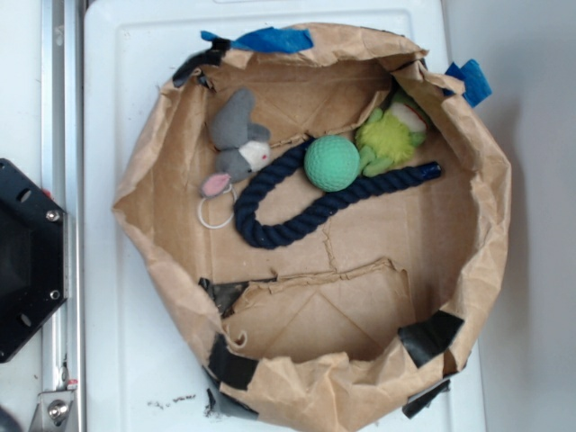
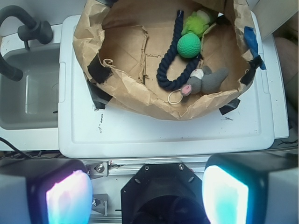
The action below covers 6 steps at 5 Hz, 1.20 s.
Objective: Grab the green ball.
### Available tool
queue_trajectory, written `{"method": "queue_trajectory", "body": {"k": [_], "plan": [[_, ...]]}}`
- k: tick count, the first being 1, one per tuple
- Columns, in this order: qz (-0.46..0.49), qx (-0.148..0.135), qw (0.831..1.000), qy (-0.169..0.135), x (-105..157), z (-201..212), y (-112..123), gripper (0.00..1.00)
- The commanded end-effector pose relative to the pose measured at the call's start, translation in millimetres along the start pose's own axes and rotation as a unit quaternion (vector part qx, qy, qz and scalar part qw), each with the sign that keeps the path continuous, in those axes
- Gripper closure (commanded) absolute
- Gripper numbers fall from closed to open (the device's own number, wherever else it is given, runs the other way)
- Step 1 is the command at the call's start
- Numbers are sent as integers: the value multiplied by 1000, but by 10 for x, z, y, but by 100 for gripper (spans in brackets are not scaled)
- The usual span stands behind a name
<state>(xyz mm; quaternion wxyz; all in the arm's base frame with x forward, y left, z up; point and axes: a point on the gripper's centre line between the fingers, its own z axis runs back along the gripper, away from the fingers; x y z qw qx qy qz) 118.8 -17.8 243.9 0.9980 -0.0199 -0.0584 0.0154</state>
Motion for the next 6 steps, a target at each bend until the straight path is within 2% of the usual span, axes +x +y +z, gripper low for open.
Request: {"method": "queue_trajectory", "body": {"k": [1,3,4,5,6], "plan": [[0,0,1000,0,0,0,0,0],[-96,4,995,18,461,-300,-37,0],[-142,-10,989,39,703,-511,-20,0],[-230,-47,972,34,980,-723,84,0],[-245,-73,967,16,1238,-782,197,0]]}}
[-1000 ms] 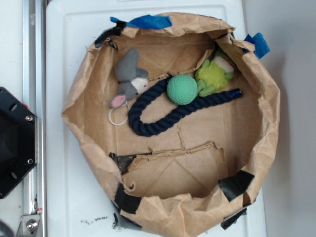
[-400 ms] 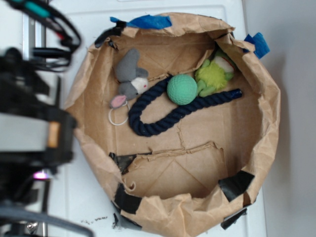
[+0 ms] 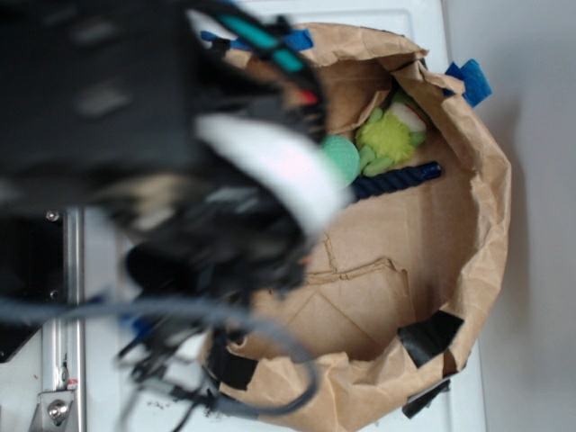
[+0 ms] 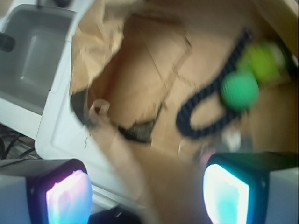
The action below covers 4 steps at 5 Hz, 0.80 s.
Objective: Grab the green ball.
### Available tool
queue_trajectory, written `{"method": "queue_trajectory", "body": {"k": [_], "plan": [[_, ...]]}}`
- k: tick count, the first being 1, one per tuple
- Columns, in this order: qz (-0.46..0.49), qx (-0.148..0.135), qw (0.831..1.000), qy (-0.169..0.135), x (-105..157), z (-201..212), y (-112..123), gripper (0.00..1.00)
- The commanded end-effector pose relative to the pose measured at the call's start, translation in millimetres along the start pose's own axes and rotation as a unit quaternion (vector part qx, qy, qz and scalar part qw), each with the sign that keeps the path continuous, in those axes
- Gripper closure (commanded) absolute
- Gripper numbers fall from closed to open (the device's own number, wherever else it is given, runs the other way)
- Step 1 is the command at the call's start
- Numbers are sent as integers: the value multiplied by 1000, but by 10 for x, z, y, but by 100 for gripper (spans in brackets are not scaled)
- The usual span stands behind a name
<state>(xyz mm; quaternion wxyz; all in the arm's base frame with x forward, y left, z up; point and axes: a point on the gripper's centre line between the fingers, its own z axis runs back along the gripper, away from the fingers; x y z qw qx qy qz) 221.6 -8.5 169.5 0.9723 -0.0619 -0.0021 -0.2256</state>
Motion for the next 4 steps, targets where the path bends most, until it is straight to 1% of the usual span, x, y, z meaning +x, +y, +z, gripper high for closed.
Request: {"method": "queue_trajectory", "body": {"k": [1,2,4], "plan": [[-39,-3,996,-74,325,118,350,0],[-81,31,992,-90,314,42,388,0],[-81,31,992,-90,314,42,388,0]]}}
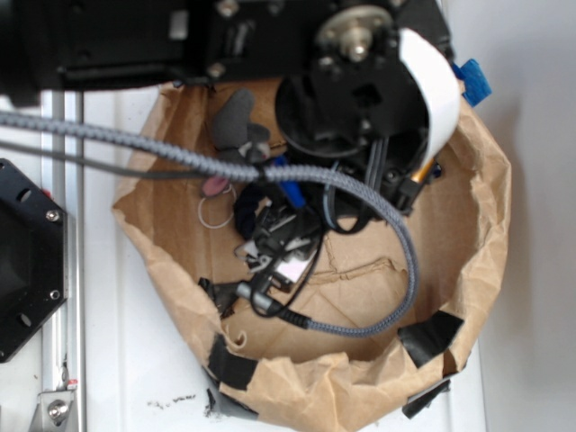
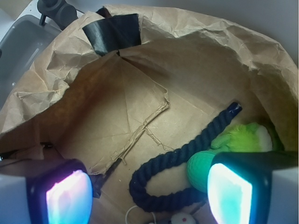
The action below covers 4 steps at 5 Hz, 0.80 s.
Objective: Grab the green ball.
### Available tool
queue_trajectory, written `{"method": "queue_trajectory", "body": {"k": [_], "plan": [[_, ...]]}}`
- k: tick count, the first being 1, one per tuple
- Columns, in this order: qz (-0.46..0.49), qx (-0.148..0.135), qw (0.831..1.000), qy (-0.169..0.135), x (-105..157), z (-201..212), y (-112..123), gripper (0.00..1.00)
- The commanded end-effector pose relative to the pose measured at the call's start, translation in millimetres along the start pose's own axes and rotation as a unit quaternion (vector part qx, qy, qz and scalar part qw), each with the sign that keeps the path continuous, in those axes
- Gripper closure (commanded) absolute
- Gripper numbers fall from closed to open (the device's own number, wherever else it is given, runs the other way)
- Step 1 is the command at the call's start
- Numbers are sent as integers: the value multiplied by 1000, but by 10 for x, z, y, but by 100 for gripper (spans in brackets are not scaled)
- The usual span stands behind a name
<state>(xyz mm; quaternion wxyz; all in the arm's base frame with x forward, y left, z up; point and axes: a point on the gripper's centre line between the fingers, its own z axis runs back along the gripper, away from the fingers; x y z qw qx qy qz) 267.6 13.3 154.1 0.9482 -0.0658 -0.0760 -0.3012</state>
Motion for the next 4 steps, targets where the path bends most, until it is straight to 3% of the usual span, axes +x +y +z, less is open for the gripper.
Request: {"method": "queue_trajectory", "body": {"k": [1,2,3,4], "plan": [[1,21,1000,-21,28,156,-21,0],[1,21,1000,-21,28,156,-21,0],[-27,43,998,-26,0,-110,138,0],[-31,48,998,-21,-42,-192,205,0]]}}
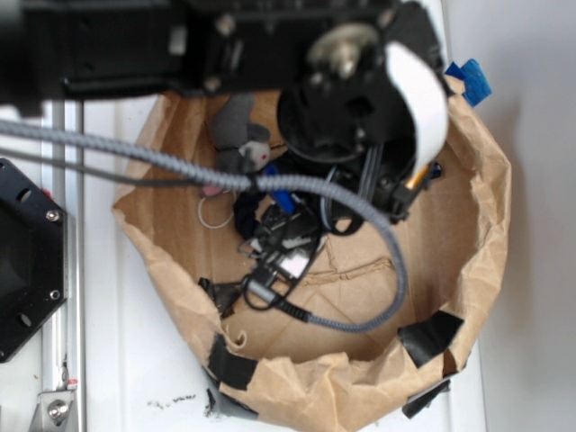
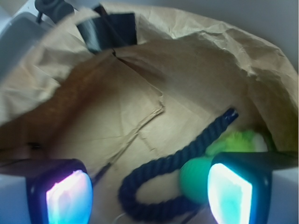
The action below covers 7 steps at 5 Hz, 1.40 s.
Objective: Grab the green ball.
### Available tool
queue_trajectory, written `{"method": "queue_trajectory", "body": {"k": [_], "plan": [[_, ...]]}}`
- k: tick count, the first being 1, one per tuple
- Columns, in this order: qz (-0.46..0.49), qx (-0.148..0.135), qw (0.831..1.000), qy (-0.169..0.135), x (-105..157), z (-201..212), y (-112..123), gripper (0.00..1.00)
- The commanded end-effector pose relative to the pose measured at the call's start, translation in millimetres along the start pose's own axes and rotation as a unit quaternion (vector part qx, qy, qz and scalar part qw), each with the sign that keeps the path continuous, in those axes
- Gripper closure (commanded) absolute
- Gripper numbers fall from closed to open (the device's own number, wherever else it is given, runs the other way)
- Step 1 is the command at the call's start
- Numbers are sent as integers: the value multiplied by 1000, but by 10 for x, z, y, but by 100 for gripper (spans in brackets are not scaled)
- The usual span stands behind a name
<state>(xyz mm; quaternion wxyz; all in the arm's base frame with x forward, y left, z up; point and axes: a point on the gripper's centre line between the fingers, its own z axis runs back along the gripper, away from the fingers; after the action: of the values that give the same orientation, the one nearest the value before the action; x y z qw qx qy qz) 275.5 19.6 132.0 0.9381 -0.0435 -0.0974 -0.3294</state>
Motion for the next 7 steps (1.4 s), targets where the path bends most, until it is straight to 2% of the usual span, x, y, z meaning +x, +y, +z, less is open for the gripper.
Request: {"method": "queue_trajectory", "body": {"k": [1,4,5,6,7], "plan": [[2,34,999,2,-101,-27,152,0],[22,64,998,16,-154,-122,400,0],[25,53,998,4,-106,-250,424,0],[7,43,999,12,-108,-437,475,0],[0,57,998,31,-150,-545,476,0]]}}
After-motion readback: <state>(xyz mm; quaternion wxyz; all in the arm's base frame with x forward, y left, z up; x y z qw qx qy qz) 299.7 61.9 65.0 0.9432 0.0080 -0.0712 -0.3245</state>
